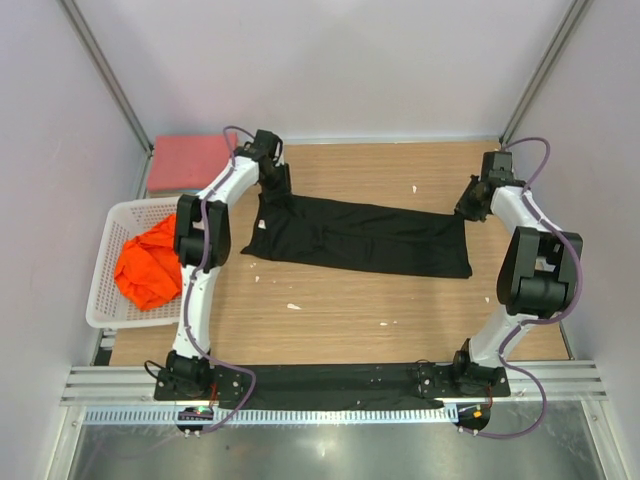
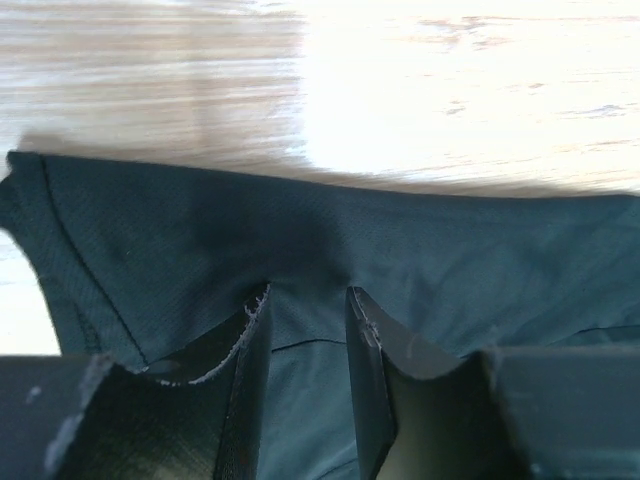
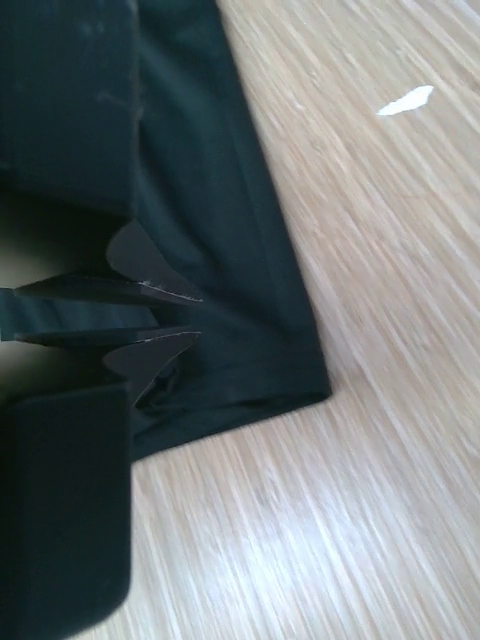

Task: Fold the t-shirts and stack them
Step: Fold the tshirt

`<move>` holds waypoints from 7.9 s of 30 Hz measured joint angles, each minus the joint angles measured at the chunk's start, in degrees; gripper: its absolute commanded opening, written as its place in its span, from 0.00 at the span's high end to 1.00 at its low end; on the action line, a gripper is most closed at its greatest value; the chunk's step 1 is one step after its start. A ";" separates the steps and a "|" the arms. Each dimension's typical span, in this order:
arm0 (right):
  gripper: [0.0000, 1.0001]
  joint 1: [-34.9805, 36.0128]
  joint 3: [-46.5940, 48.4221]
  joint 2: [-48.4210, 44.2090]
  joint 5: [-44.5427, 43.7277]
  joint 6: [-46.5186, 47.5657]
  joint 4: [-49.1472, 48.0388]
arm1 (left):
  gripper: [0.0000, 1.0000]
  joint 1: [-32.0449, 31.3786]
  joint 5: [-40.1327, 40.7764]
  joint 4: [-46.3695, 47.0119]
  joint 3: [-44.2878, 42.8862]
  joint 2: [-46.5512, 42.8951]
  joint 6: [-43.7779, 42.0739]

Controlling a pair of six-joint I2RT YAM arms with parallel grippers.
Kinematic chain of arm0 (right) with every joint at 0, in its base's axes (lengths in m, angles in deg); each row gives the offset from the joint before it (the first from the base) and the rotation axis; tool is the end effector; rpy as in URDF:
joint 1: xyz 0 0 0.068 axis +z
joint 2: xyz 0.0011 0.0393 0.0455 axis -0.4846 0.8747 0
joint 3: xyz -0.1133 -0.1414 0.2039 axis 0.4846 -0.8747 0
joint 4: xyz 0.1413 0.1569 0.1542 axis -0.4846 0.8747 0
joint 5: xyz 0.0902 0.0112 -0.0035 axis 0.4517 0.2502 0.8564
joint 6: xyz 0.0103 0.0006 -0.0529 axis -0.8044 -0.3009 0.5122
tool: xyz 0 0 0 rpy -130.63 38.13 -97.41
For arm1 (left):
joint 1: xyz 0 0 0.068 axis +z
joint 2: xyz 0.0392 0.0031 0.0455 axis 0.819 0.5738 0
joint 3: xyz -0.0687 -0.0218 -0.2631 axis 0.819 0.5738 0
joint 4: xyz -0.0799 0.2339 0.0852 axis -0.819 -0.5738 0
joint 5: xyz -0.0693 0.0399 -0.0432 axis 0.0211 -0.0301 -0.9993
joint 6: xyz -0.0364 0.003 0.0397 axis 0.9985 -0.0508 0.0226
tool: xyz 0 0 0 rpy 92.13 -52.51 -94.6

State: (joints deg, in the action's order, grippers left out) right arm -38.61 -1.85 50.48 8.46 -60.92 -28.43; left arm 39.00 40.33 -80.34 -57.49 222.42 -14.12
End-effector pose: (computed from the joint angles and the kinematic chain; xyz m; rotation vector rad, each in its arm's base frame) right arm 0.3724 -0.0624 0.2191 0.6665 2.4445 0.1070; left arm 0.4920 -0.1485 0.1755 -0.1483 2.7289 -0.4910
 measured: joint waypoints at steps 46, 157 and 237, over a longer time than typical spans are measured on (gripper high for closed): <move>0.74 1.11 -14.73 -10.25 -5.55 -5.09 -0.87 | 0.60 -0.22 8.41 -0.74 15.61 -9.84 0.00; 0.48 1.95 -17.81 -34.64 1.55 -15.19 -7.04 | 0.62 -5.84 3.87 5.38 -9.01 6.99 6.21; 0.50 30.21 -30.95 -24.30 11.21 -7.17 3.48 | 0.55 -16.02 6.08 13.35 54.90 -42.77 9.94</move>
State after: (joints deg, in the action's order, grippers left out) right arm -8.41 -32.80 26.17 19.68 -68.09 -24.96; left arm 22.98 46.41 -66.98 -2.58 179.64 -4.17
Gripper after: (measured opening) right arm 0.503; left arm 0.432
